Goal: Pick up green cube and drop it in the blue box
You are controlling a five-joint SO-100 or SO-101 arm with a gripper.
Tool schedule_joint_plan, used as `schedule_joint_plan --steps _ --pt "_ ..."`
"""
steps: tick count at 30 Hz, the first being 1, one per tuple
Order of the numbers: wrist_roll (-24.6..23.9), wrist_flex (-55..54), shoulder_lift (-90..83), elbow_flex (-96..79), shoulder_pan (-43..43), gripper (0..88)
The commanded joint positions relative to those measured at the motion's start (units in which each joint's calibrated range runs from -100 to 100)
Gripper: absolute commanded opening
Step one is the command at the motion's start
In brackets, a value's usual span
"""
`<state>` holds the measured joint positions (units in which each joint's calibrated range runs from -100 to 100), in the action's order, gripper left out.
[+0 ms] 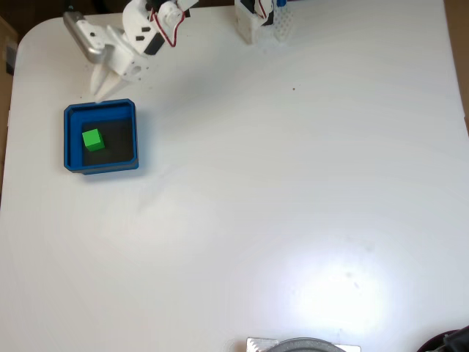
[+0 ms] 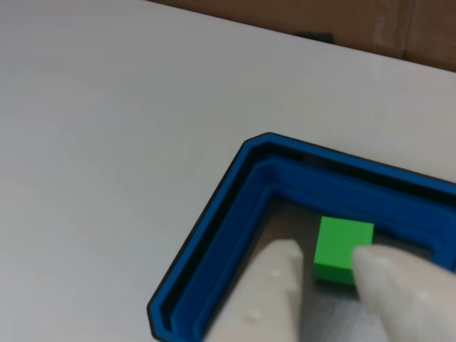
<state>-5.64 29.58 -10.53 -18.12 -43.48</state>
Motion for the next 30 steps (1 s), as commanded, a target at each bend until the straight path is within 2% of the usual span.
schedule_joint_plan --steps 1,14,30 --pt "0.24 -0.92 -15.14 -10.25 0.12 1.2" --pt "0.29 -1.17 -56.11 -53.87 0.27 1.2" --pt "0.24 -1.09 -84.37 -78.74 1.19 1.2"
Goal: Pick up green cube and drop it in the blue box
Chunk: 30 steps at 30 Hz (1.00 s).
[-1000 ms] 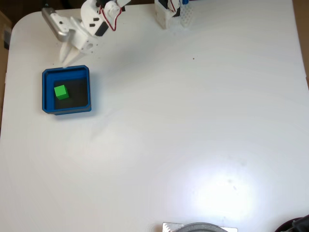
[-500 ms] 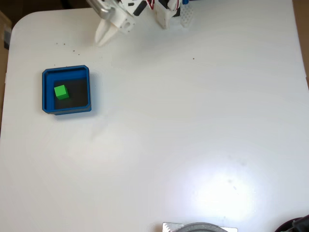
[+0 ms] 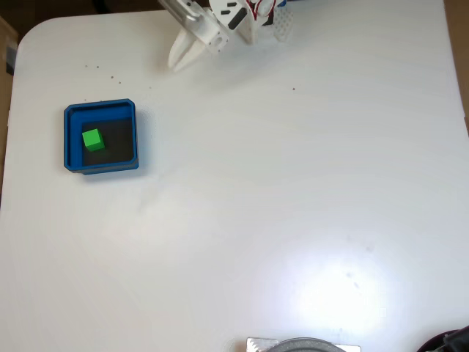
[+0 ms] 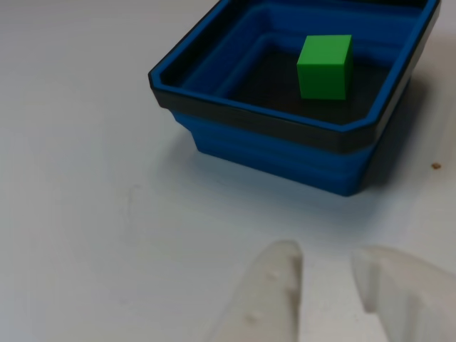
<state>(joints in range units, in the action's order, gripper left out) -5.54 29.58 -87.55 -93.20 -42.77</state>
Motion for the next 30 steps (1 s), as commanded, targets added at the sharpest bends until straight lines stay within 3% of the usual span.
schedule_joint_plan --steps 1,17,26,30 --pt "0.15 -1.09 -9.6 -5.1 0.48 1.2" --pt "-0.05 -0.92 -11.7 -6.44 2.0 1.2" --pt "-0.05 -0.92 -11.61 -6.26 33.83 1.2" --pt "0.1 -0.92 -11.61 -6.26 42.31 1.2"
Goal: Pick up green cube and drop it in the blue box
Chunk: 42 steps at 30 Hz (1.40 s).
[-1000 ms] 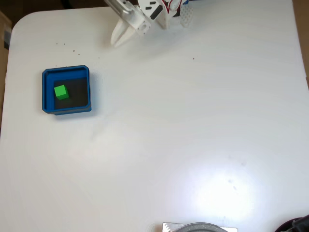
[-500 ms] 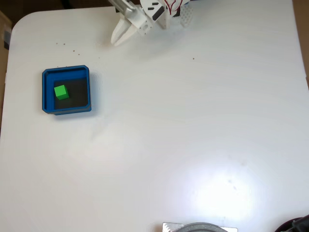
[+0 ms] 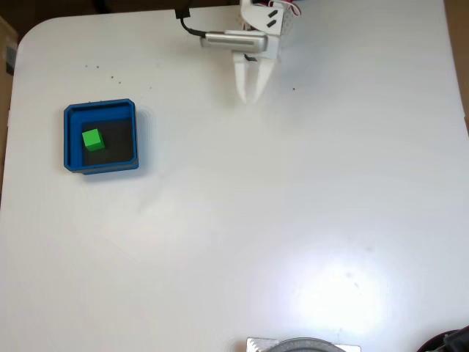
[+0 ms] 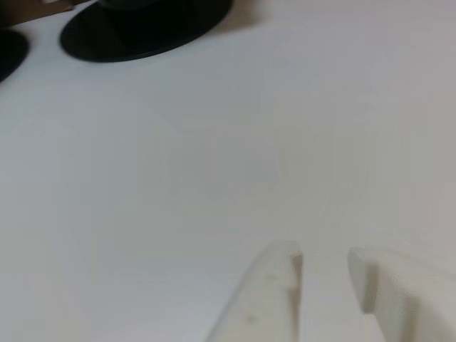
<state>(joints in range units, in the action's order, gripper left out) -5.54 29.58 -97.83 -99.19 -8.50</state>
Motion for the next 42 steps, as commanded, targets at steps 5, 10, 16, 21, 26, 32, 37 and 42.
schedule_joint_plan --steps 5,10,16,21,26,32,37,42 --pt "0.15 -0.92 -1.34 -0.27 12.62 1.2" --pt "0.15 -0.92 -1.34 -0.36 13.08 1.2" --pt "0.1 -0.92 -1.34 -0.27 16.89 1.2" --pt "-0.1 -0.92 -1.25 -0.27 16.66 1.2" --pt "-0.1 -0.84 -1.25 -0.18 16.28 1.2" --pt "0.15 -0.84 -1.25 -0.18 11.93 1.2" --pt "0.15 -0.84 -1.25 -0.27 11.78 1.2" --pt "-0.05 -0.84 -1.25 -0.27 11.78 1.2"
